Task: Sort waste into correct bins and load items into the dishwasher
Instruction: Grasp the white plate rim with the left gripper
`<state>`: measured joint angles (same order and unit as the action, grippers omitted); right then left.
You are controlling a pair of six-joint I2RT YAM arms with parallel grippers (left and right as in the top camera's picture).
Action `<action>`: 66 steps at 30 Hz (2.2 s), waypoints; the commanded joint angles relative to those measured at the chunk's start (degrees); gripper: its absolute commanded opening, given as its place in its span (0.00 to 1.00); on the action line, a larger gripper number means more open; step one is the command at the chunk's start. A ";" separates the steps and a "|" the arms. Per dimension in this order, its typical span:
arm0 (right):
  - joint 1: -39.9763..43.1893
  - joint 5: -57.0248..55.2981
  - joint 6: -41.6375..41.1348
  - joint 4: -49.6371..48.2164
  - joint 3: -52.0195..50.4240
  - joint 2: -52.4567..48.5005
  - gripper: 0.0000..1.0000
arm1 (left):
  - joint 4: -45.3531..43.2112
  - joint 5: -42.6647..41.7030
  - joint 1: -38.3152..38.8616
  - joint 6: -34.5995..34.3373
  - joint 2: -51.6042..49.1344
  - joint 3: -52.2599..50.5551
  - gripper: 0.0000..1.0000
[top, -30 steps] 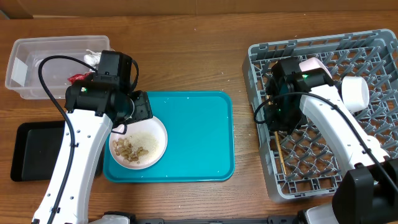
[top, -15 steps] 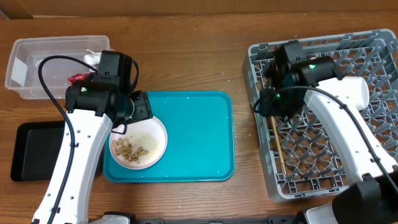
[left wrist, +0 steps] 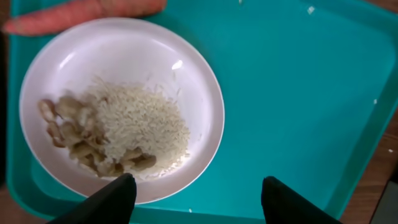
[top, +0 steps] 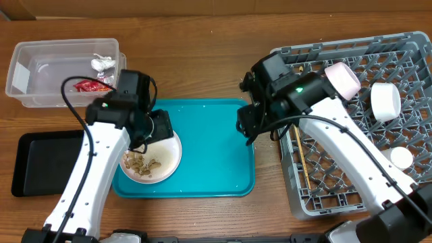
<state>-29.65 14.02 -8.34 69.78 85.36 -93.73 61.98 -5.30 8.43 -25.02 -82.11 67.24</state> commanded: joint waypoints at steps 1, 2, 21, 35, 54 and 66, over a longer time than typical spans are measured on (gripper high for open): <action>0.48 -4.74 -3.45 -0.09 -1.95 -0.74 0.56 | -2.78 -1.84 1.31 -1.44 -0.42 -4.07 0.67; 0.63 -5.66 -3.74 -0.07 -2.36 -0.74 0.56 | -3.93 -1.84 1.66 -1.46 -0.48 -5.20 0.67; 4.98 -9.29 -3.67 0.96 -3.63 -0.74 0.61 | -17.25 -1.55 10.45 -2.86 -17.40 -10.25 0.56; 4.98 -9.29 -3.67 1.01 -3.63 -0.74 0.62 | -17.42 3.48 10.78 -2.91 -22.45 -10.25 0.13; 4.98 -9.31 -3.65 1.01 -3.63 -0.74 0.62 | -14.97 8.90 10.78 -2.89 -22.45 -9.05 0.04; 4.98 -9.49 -3.48 1.01 -3.63 -0.74 0.63 | -6.54 9.35 10.78 -2.89 -22.45 -2.45 0.04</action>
<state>-24.80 5.08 -11.77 70.98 82.04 -94.52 54.24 3.51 19.51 -27.51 -103.33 62.63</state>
